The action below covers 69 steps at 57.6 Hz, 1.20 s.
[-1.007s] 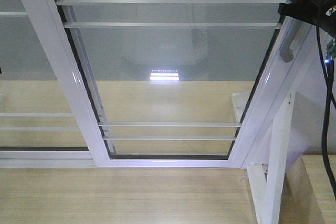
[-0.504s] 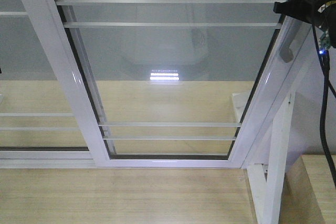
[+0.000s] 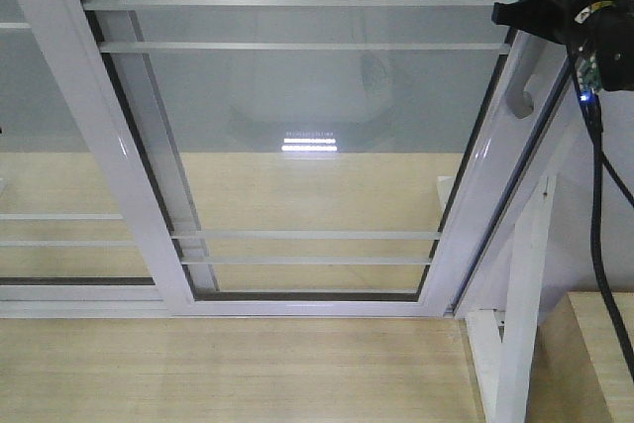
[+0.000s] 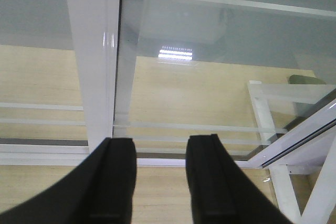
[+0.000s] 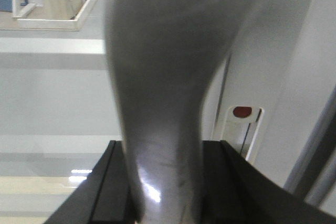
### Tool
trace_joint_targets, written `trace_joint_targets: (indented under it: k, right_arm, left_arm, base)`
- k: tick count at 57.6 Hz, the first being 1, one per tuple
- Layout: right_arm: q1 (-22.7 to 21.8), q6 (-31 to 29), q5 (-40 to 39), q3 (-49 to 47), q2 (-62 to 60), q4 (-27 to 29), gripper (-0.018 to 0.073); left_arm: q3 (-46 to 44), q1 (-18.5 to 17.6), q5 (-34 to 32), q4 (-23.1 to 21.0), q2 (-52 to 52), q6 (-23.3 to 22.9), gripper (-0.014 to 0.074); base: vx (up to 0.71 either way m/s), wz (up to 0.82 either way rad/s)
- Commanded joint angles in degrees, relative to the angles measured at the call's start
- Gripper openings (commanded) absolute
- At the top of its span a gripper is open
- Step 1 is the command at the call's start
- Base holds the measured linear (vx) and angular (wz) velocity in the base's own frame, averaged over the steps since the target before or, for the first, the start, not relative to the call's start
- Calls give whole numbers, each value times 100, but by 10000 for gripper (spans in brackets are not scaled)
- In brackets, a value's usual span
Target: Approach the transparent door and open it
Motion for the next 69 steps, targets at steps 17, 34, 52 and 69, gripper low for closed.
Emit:
trace_joint_targets:
  k: [17,34,52,69]
  right_arm:
    - [889,-14,-752,-219,-276,-252,281]
    - [1372,-15,-941,-219,-126,-252,281]
    - [2017,-15,-1074,-219,-46,-252,281]
    - [2334,-1,-1056,-219,-46,-252,281]
  left_arm:
    - [-170,-3,-427,-106,-32,-40,376]
    - [-170,-3,-427,-106,-32,-40,376]
    - [-170,-3,-427,-106,-32,-40,376]
    - [-170,-3,-427,-106,-32,-40,376]
  base:
    - [0,0]
    - [0,0]
    - [0,0]
    - [0,0]
